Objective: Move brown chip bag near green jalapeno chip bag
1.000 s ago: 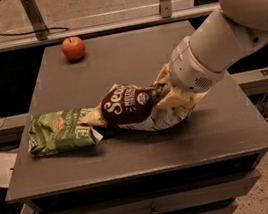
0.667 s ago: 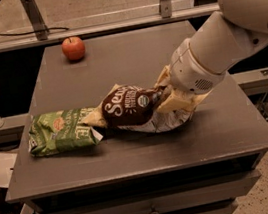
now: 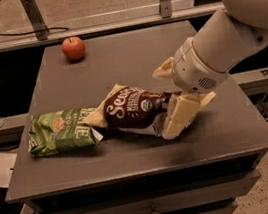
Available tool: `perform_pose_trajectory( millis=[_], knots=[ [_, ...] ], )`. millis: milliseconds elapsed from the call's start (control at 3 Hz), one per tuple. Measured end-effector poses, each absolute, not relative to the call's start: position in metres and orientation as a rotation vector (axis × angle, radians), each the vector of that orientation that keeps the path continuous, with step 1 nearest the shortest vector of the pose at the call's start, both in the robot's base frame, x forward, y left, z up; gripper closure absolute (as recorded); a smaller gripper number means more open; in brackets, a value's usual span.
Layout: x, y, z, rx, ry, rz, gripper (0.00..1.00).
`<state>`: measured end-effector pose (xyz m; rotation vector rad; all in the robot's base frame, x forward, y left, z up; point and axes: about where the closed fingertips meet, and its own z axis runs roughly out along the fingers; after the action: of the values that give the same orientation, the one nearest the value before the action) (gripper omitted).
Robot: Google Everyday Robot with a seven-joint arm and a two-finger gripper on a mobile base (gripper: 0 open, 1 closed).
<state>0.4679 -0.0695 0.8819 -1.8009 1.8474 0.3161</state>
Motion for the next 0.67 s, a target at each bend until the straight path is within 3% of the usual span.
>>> perform_pose_trajectory(
  millis=[333, 667],
  knots=[
    [0.464, -0.081, 0.89, -1.806, 1.844, 0.33, 0.0],
    [0.455, -0.129, 0.896, -1.795, 1.856, 0.356, 0.0]
  ],
)
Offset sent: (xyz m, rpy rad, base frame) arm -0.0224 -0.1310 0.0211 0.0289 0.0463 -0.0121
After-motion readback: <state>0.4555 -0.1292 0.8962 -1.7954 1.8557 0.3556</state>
